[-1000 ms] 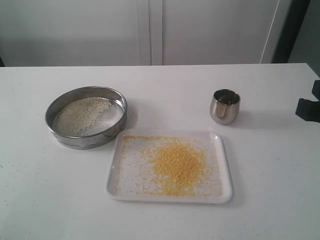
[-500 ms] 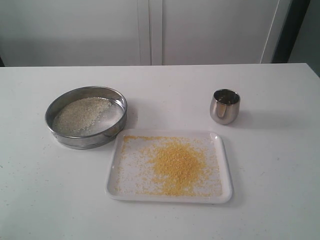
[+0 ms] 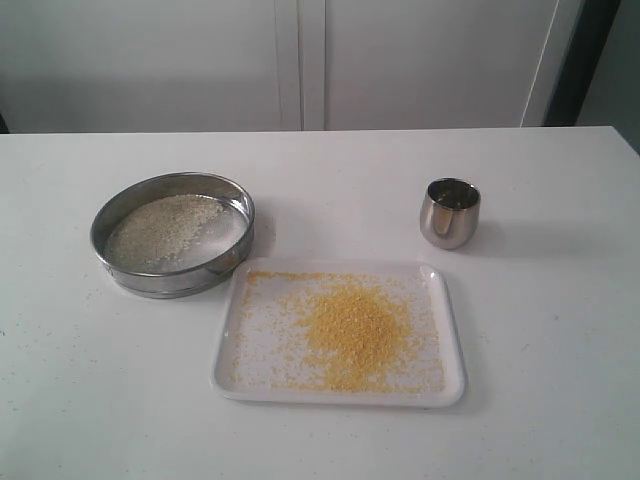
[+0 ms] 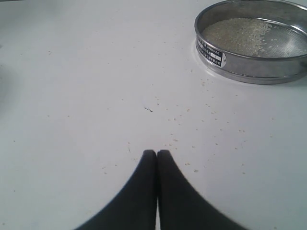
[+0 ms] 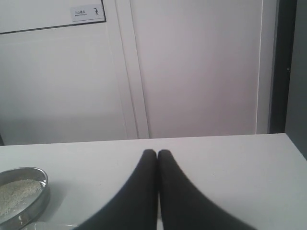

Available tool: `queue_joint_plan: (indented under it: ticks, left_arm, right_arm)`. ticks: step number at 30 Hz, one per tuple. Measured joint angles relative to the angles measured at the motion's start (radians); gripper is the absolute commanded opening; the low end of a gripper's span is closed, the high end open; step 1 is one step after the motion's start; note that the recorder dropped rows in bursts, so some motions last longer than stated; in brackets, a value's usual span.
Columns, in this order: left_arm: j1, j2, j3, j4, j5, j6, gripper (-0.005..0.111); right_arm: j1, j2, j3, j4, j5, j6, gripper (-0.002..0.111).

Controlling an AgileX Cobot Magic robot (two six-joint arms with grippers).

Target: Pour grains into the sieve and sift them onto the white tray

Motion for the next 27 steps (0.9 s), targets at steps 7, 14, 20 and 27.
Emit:
queue_joint_plan:
  ticks: [7,14,20,27]
  left_arm:
    - [0.0,0.0,0.0,0.0,0.0,0.0,0.0]
    - [0.0,0.0,0.0,0.0,0.0,0.0,0.0]
    - [0.0,0.0,0.0,0.0,0.0,0.0,0.0]
    - [0.0,0.0,0.0,0.0,0.0,0.0,0.0]
  right_arm:
    - [0.0,-0.081,0.0,0.0,0.102,0.0,0.0]
    - [0.0,-0.158,0.051,0.0,0.118,0.0,0.0]
    - [0.0,-0.212,0.098,0.0,0.12,0.0,0.0]
    - [0.0,-0.245,0.127,0.0,0.122,0.0,0.0]
